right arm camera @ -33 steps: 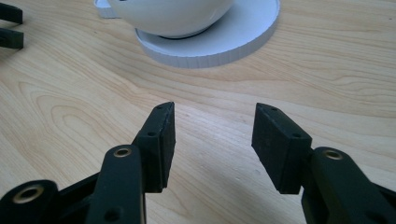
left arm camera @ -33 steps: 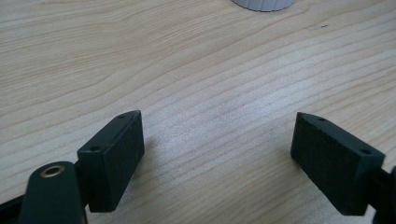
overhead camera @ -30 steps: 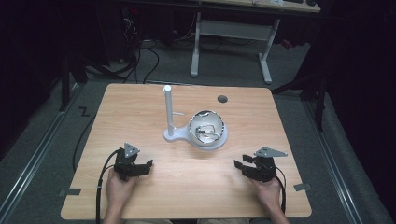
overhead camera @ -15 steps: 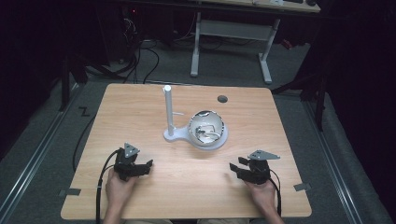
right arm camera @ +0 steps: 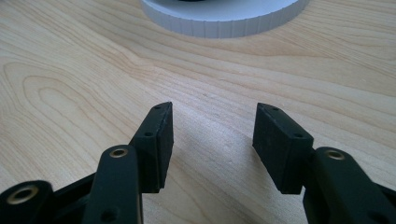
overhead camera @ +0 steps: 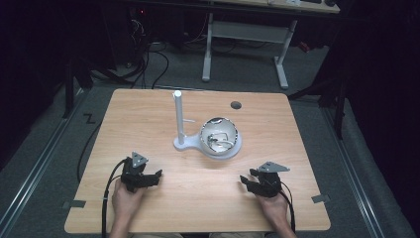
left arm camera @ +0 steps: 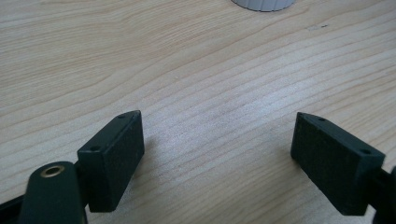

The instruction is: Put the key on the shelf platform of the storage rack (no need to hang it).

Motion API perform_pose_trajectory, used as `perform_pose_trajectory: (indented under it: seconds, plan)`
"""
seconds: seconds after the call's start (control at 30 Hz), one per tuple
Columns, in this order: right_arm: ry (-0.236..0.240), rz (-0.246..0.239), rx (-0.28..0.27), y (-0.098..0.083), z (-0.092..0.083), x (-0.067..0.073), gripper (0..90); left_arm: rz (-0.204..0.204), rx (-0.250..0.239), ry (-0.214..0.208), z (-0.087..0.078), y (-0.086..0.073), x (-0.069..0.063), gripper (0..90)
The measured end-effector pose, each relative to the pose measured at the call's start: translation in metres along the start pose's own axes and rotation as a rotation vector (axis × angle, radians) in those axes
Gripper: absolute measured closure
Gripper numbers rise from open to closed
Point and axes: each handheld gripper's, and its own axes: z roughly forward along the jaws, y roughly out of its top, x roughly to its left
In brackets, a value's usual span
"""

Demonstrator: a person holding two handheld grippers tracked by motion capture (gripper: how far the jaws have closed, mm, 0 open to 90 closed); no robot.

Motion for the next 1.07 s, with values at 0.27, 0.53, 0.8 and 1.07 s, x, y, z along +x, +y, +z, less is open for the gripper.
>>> perform_pose_trajectory:
  seconds: [0.27,0.53,0.8,1.07]
  plan:
    - [-0.02,-0.033,0.009,-0.0001,0.0049,0.0017,46.8,0.0,0.0,-0.001,0.0,0.0,0.0,17.6]
    - [-0.035,-0.045,0.017,0.0022,0.0078,0.0014,45.1,0.0,0.0,0.0,0.0,0.0,0.0,17.6]
    - [-0.069,-0.066,0.022,0.0023,0.0092,0.0066,42.9,-0.007,-0.006,0.003,0.0,0.0,-0.0001,17.8]
    - [-0.073,-0.062,0.023,0.0024,0.0092,0.0069,42.4,-0.003,-0.005,0.001,-0.0001,-0.0004,0.0,17.5]
